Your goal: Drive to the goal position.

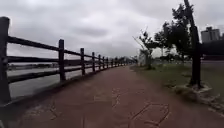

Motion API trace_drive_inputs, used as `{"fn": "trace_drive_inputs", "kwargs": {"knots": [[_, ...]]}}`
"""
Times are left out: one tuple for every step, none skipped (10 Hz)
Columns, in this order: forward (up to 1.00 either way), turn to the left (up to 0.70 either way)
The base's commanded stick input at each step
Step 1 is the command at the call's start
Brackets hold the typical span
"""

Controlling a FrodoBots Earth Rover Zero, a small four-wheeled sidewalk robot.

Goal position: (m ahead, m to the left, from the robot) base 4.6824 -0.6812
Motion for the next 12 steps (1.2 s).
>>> {"fn": "trace_drive_inputs", "kwargs": {"knots": [[1.0, 0.0], [1.0, 0.0], [1.0, 0.0], [1.0, 0.0], [1.0, 0.0], [1.0, -0.04], [1.0, -0.32], [1.0, -0.38], [1.0, -0.35], [1.0, -0.23], [1.0, 0.0], [1.0, 0.0]]}}
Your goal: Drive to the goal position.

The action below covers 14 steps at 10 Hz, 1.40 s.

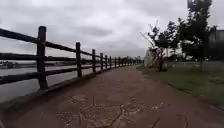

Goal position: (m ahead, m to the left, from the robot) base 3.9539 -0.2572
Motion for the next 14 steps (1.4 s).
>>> {"fn": "trace_drive_inputs", "kwargs": {"knots": [[1.0, 0.0], [1.0, 0.0], [1.0, 0.0], [1.0, 0.0], [1.0, 0.0], [1.0, 0.0], [1.0, 0.0], [1.0, 0.0], [1.0, 0.0], [1.0, 0.0], [1.0, 0.0], [1.0, 0.0], [1.0, 0.0], [1.0, 0.0]]}}
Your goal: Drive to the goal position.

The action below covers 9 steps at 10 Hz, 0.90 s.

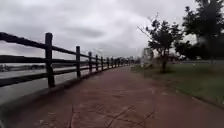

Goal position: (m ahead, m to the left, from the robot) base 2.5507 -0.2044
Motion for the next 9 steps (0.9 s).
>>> {"fn": "trace_drive_inputs", "kwargs": {"knots": [[1.0, 0.0], [1.0, 0.0], [1.0, 0.0], [1.0, 0.0], [1.0, 0.0], [1.0, 0.0], [1.0, 0.0], [1.0, 0.0], [1.0, 0.0]]}}
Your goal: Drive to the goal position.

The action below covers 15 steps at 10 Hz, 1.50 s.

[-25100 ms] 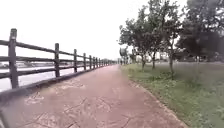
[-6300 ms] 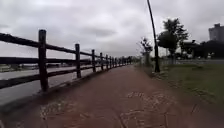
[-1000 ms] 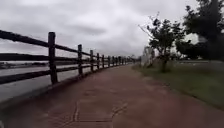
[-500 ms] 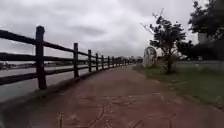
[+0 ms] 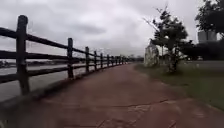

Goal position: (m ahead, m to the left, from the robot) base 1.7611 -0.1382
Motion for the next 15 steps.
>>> {"fn": "trace_drive_inputs", "kwargs": {"knots": [[1.0, 0.0], [1.0, 0.0], [1.0, 0.0], [1.0, 0.0], [1.0, 0.0], [1.0, 0.0], [1.0, 0.0], [1.0, 0.0], [1.0, 0.0], [1.0, 0.0], [1.0, 0.0], [0.24, 0.0], [0.0, 0.0], [0.0, 0.0], [0.0, 0.0]]}}
